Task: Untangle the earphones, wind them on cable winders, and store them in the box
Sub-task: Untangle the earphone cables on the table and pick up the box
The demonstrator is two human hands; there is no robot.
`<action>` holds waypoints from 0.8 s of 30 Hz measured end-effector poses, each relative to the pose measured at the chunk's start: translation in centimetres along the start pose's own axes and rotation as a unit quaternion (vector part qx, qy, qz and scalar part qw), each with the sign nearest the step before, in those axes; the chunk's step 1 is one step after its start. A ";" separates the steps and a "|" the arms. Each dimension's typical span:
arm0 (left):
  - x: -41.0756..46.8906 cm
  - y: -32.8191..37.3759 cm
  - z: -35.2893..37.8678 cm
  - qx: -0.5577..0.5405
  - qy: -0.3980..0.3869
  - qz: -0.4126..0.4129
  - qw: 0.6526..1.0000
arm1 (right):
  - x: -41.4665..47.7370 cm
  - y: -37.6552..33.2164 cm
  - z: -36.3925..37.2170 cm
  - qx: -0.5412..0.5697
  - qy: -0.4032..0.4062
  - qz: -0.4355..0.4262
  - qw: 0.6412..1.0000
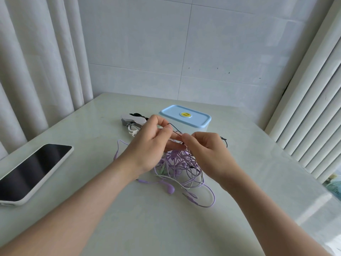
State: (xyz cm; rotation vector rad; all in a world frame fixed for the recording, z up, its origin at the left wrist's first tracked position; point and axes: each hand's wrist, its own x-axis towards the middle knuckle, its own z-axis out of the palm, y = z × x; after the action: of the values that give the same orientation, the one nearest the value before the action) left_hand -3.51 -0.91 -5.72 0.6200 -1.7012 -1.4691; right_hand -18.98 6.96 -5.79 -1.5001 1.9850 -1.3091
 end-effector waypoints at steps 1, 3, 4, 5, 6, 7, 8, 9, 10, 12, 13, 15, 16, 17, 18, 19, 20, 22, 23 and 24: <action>-0.1 0.1 0.0 -0.002 0.001 0.003 1.000 | 0.0 0.1 0.0 0.000 0.006 -0.010 1.000; -0.1 0.2 0.0 -0.006 0.006 0.001 1.000 | 0.0 0.3 0.0 0.004 0.013 -0.027 1.000; -0.2 0.3 0.0 -0.006 0.010 -0.001 1.000 | -0.1 0.3 0.0 0.012 0.019 -0.030 0.999; -0.2 0.4 0.0 -0.007 0.016 -0.003 1.000 | -0.1 0.3 0.1 0.023 0.028 -0.027 0.999; -0.2 0.5 0.0 -0.013 0.020 -0.004 1.000 | -0.1 0.3 0.0 0.036 0.040 -0.019 0.998; -0.2 0.6 0.0 -0.021 0.023 -0.005 0.999 | -0.1 0.2 0.0 0.046 0.051 -0.008 0.998; -0.2 0.6 0.0 -0.028 0.025 -0.007 0.999 | -0.1 0.1 -0.1 0.054 0.063 0.000 0.997; -0.2 0.6 0.0 -0.031 0.025 -0.008 0.999 | -0.1 0.0 -0.1 0.060 0.076 0.006 0.995; -0.2 0.6 0.1 -0.029 0.023 -0.008 0.999 | -0.1 -0.1 -0.2 0.064 0.089 0.009 0.994; -0.2 0.5 0.2 -0.020 0.017 0.000 1.000 | -0.1 -0.1 -0.3 0.059 0.107 0.009 0.992; -0.2 0.4 0.2 -0.014 0.016 0.008 1.000 | -0.1 0.0 -0.4 0.048 0.107 0.005 0.993; 0.0 0.2 0.2 -0.001 0.015 0.032 0.999 | -0.2 0.0 -0.4 0.010 0.098 -0.005 0.995; 0.0 0.1 0.1 0.006 0.016 0.046 0.999 | -0.2 0.1 -0.3 -0.004 0.095 -0.009 0.995; 0.1 0.0 0.1 0.013 0.018 0.060 0.998 | -0.2 0.1 -0.3 -0.014 0.095 -0.013 0.995; 0.1 0.0 0.0 0.021 0.018 0.073 0.997 | -0.2 0.2 -0.2 -0.020 0.096 -0.019 0.995; 0.1 0.0 0.1 0.027 0.017 0.085 0.996 | -0.2 0.2 -0.2 -0.025 0.096 -0.028 0.995; 0.1 0.0 0.1 0.028 0.016 0.095 0.995 | -0.1 0.3 -0.2 -0.026 0.095 -0.039 0.994; 0.1 0.2 0.1 0.018 0.018 0.107 0.994 | -0.1 0.3 -0.2 -0.015 0.082 -0.056 0.995; 0.1 0.2 0.0 0.012 0.021 0.109 0.994 | -0.1 0.3 -0.3 -0.005 0.071 -0.061 0.996; 0.1 0.3 0.0 0.009 0.022 0.109 0.994 | -0.2 0.2 -0.3 0.006 0.059 -0.064 0.996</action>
State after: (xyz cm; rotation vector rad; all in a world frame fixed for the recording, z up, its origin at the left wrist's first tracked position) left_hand -3.51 -0.95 -5.42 0.4553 -1.6923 -1.2785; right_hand -19.23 7.31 -5.87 -1.6020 1.9767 -1.4889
